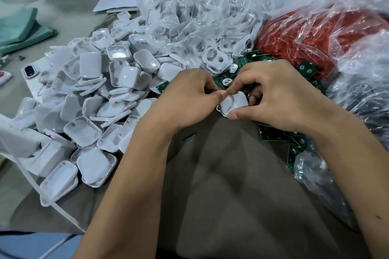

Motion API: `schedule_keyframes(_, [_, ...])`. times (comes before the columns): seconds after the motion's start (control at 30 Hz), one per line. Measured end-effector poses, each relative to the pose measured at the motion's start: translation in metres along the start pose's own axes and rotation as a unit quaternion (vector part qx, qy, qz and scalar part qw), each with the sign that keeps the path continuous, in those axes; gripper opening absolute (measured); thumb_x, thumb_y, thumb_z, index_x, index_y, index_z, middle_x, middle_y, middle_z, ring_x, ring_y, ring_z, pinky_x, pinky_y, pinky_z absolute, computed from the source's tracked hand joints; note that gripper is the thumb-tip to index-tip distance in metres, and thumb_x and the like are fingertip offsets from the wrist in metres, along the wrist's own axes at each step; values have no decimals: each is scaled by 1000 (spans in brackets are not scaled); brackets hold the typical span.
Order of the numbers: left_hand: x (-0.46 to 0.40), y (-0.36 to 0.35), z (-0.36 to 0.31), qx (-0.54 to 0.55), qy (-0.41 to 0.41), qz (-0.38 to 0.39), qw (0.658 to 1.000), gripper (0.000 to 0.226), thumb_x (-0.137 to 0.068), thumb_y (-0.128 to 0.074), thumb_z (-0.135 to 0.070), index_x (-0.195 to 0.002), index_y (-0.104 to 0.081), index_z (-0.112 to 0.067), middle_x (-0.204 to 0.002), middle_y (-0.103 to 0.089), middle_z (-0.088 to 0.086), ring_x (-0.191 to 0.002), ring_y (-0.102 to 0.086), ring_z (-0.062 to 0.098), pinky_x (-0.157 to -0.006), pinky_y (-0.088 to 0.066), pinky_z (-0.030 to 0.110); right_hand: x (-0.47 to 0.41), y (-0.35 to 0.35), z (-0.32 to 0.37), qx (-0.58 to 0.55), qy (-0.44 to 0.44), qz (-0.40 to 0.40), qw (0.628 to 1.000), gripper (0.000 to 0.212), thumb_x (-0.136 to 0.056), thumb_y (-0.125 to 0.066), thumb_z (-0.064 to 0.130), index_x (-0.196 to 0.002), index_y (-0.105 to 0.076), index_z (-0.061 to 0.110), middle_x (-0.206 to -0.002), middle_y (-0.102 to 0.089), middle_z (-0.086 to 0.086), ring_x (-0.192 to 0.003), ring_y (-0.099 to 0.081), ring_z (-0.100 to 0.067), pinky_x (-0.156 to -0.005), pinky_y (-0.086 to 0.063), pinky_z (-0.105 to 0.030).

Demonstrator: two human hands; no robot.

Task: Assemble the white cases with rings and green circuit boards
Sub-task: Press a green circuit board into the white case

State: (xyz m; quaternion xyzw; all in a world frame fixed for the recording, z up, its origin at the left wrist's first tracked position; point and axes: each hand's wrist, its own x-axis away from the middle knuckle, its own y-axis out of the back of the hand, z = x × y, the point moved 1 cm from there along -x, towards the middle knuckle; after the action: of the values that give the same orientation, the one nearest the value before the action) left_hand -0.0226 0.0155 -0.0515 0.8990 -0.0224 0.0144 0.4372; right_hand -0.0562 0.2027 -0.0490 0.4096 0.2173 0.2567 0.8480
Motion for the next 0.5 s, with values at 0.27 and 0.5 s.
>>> schedule_keyframes(0.27, [-3, -9, 6, 132, 42, -21, 990, 14, -92, -68, -11, -78, -70, -12, -64, -72, 9, -57, -72, 24, -67, -64, 49, -1, 3, -3, 7, 19, 24, 1000, 36, -70, -95, 36, -101, -80, 24, -95, -68, 9, -74, -60, -2, -71, -54, -29])
schedule_keyframes(0.5, [-6, -12, 11, 224, 89, -27, 970, 14, -95, -67, -12, -83, -71, -5, -69, -74, 10, -56, -71, 22, -70, -65, 46, -2, 2, -9, -7, 37, 24, 999, 39, -68, -96, 32, -102, -81, 22, -98, -69, 8, -71, -63, -5, -70, -55, -29])
